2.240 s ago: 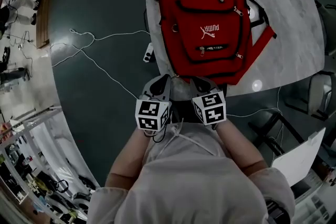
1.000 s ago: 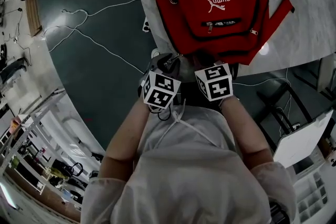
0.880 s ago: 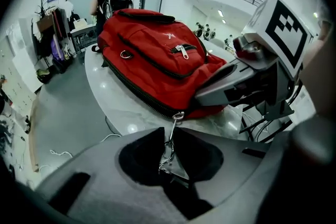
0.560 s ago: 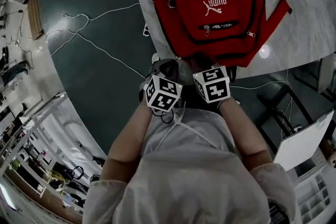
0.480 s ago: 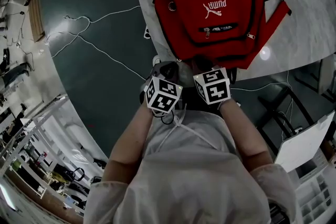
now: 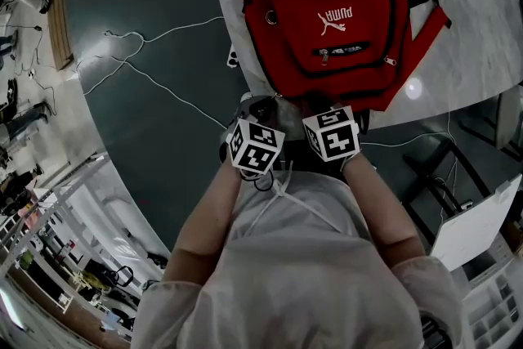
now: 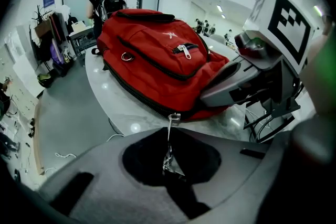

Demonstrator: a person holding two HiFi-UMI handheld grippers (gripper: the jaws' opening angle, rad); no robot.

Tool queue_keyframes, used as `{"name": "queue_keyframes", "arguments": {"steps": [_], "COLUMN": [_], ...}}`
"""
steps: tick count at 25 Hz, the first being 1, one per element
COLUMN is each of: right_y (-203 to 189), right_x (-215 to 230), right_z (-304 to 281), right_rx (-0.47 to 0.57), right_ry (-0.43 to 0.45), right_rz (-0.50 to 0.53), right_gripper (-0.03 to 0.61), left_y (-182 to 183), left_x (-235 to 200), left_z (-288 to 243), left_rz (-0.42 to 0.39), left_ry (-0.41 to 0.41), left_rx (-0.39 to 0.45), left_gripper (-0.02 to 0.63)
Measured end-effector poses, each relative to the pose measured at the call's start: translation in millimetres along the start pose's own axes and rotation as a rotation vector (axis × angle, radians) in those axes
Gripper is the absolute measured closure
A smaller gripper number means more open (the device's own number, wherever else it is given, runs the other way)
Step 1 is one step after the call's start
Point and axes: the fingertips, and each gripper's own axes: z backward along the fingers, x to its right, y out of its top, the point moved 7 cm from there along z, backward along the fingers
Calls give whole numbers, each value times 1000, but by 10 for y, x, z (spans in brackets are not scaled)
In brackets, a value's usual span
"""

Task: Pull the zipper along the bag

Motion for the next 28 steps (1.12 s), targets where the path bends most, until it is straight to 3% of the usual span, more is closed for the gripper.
{"name": "queue_keyframes", "arguments": {"steps": [11, 23, 28], "right_y": [14, 60, 77], "right_x": [2, 5, -13], "right_z": [5, -32, -48], "right_rx": [-16, -83, -113], "right_ry": [-10, 2, -8], "right_rz": [-3, 12, 71], "right_gripper": [551, 551, 551], "left_y": [137, 399, 512], "left_x": [-331, -749, -911], "left_z": [20, -11, -35], "left_rz": [55, 37, 14], "left_ry": [28, 76, 81], "left_rx": [35, 69, 66], "left_gripper": [583, 583, 583]}}
